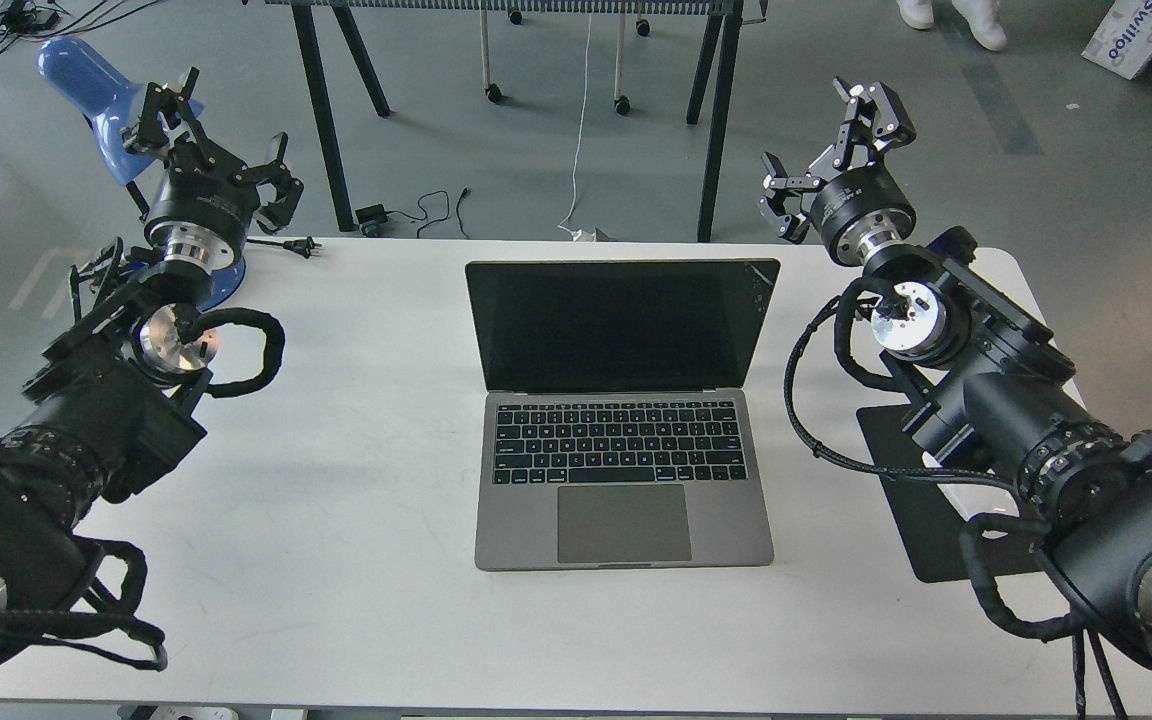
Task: Close notebook with right arm
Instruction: 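Raise the right gripper up and forward toward the laptop screen, then move the right gripper over the top edge of the laptop screen, then push the laptop screen down toward the keyboard with the right gripper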
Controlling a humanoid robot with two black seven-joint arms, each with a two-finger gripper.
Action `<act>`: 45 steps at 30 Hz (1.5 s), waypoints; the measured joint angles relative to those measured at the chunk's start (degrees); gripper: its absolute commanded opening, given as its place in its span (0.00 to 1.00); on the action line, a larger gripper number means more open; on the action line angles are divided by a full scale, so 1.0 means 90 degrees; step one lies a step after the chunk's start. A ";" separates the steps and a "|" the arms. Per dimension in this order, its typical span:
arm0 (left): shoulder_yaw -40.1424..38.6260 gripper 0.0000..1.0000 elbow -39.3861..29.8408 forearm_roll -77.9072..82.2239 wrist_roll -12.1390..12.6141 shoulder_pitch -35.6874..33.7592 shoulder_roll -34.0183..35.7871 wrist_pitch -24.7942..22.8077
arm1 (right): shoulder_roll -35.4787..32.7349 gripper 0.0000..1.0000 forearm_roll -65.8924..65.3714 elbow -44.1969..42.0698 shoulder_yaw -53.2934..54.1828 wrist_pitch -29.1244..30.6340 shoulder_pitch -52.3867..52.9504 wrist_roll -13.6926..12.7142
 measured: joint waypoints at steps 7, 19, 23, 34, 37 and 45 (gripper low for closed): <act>0.0000 1.00 0.0000 0.0005 0.0000 0.0000 0.0000 0.0000 | 0.0017 1.00 0.0015 0.0113 -0.0528 -0.0004 -0.0065 -0.0020; 0.0000 1.00 -0.0011 0.0008 0.0000 0.0000 -0.0010 0.0000 | -0.0331 1.00 0.0010 0.1754 -0.0992 -0.0258 -0.0776 -0.0053; 0.0000 1.00 -0.0013 0.0009 0.0000 0.0000 -0.0010 0.0000 | -0.0646 1.00 0.0000 0.2504 -0.1018 -0.0333 -0.1053 -0.0171; 0.0000 1.00 -0.0016 0.0009 -0.0010 0.0000 -0.0010 0.0000 | -0.1703 1.00 -0.0067 0.4338 -0.1471 -0.0705 -0.1634 -0.0274; 0.0000 1.00 -0.0020 0.0009 -0.0010 0.0000 -0.0010 0.0000 | -0.1816 1.00 -0.0068 0.4613 -0.1551 -0.0771 -0.1765 -0.0274; 0.0000 1.00 -0.0022 0.0009 -0.0010 0.0000 -0.0010 0.0000 | -0.1900 1.00 -0.0170 0.4994 -0.1693 -0.0795 -0.2213 -0.0272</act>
